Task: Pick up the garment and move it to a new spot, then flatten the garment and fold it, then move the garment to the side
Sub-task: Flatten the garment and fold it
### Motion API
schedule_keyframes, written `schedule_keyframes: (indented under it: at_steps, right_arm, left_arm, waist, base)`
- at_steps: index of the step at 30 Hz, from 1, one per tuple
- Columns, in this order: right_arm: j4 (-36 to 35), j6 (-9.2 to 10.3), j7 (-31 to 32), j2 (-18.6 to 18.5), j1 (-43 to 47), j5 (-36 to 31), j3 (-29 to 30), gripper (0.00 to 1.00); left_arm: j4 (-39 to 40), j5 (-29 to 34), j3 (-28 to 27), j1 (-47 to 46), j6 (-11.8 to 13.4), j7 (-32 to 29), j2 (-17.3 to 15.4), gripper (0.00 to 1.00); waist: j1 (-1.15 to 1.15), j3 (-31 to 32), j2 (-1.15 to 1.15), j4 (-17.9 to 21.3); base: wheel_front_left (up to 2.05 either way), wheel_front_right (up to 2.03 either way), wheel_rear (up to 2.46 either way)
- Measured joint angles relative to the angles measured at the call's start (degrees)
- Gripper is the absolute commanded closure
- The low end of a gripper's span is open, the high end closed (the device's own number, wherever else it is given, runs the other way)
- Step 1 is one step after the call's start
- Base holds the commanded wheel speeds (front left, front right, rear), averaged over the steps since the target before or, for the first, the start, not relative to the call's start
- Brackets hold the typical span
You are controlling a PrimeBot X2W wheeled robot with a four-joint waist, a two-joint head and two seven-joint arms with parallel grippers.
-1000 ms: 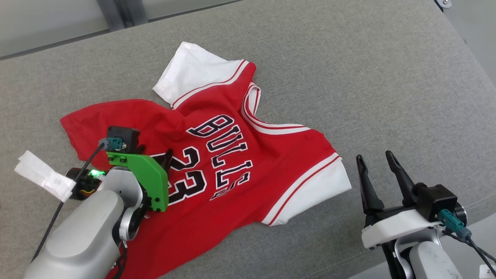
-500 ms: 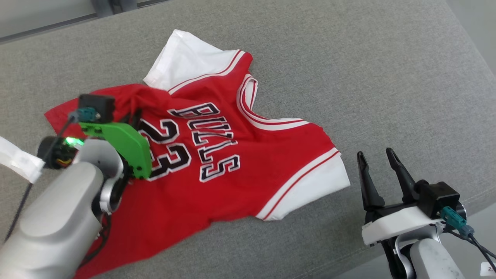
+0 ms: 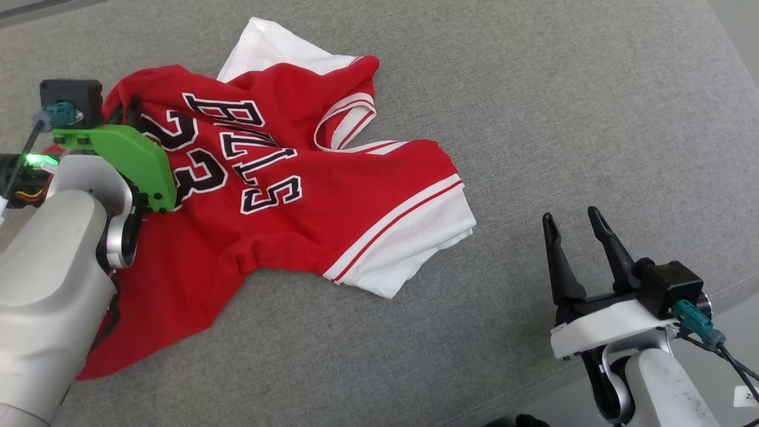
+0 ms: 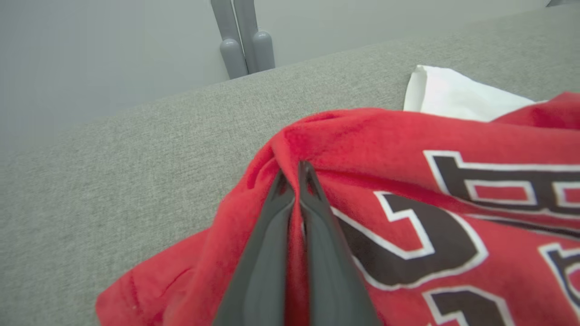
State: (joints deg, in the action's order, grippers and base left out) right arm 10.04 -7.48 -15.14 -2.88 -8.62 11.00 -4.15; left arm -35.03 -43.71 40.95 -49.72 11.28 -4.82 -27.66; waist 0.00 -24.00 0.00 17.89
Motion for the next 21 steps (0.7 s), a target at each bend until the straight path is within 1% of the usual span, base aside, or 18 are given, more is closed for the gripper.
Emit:
schedule_keyframes:
  at_steps: [2, 4, 6, 8, 12, 15, 17, 19, 21]
  right_arm:
    - [0.02, 0.0, 0.01, 0.0, 0.25, -0.01, 0.66, 0.0]
    - [0.22, 0.0, 0.01, -0.02, 0.86, -0.05, 1.08, 0.0]
    - [0.34, 0.0, 0.01, 0.03, 1.31, -0.19, 1.21, 0.0]
    - [0.33, 0.0, 0.01, 0.03, 1.37, -0.65, 1.6, 0.0]
    - [0.33, 0.0, 0.0, 0.03, 2.26, -1.43, 2.09, 0.0]
    - [0.4, 0.0, 0.01, 0.02, 3.15, -1.91, 2.29, 0.0]
    - [0.37, 0.0, 0.01, 0.02, 3.65, -2.23, 2.3, 0.0]
    - [0.32, 0.0, 0.01, 0.01, 3.71, -2.52, 2.13, 0.0]
    - [0.25, 0.0, 0.01, 0.02, 3.74, -2.6, 1.78, 0.0]
  left_arm:
    - [-0.65, 0.98, -0.54, 0.01, 0.15, 5.1, 0.54, 0.0]
    - [-1.23, 1.64, -1.76, 0.1, 1.07, 11.16, 0.75, 0.0]
    - [-1.58, 1.66, -2.77, 1.17, 1.42, 15.48, 1.02, 0.0]
    - [-1.18, 1.44, -3.72, 3.61, 1.98, 18.01, 1.81, 0.0]
    - [3.97, 1.46, -4.88, 10.36, 2.24, 19.6, 4.26, 0.0]
    - [9.75, 2.35, -3.49, 16.02, 1.77, 19.78, 6.9, 0.0]
    - [14.68, 4.77, -1.4, 18.77, 1.81, 19.81, 8.71, 0.0]
    - [18.16, 5.88, 1.69, 20.51, 0.92, 19.86, 10.53, 0.0]
    - [20.42, 7.27, 6.06, 22.21, -0.4, 18.25, 12.54, 0.0]
  waist:
    - [0.0, 0.2, 0.0, -0.07]
    - [0.0, 0.65, 0.0, -0.34]
    - [0.0, 1.36, 0.0, -0.69]
    - [0.0, 2.35, 0.0, -1.12]
    - [0.0, 5.01, 0.0, -2.27]
    - [0.0, 7.08, 0.0, -3.09]
    - [0.0, 8.4, 0.0, -3.64]
    - [0.0, 9.34, 0.0, -4.1]
    - [0.0, 10.1, 0.0, -4.49]
  base:
    - [0.0, 0.0, 0.0]
    - [0.0, 0.0, 0.0]
    - [0.0, 0.0, 0.0]
    - [0.0, 0.0, 0.0]
    - [0.0, 0.0, 0.0]
    - [0.0, 0.0, 0.0]
    - [0.0, 0.0, 0.0]
    - [0.0, 0.0, 0.0]
    - [0.0, 0.0, 0.0]
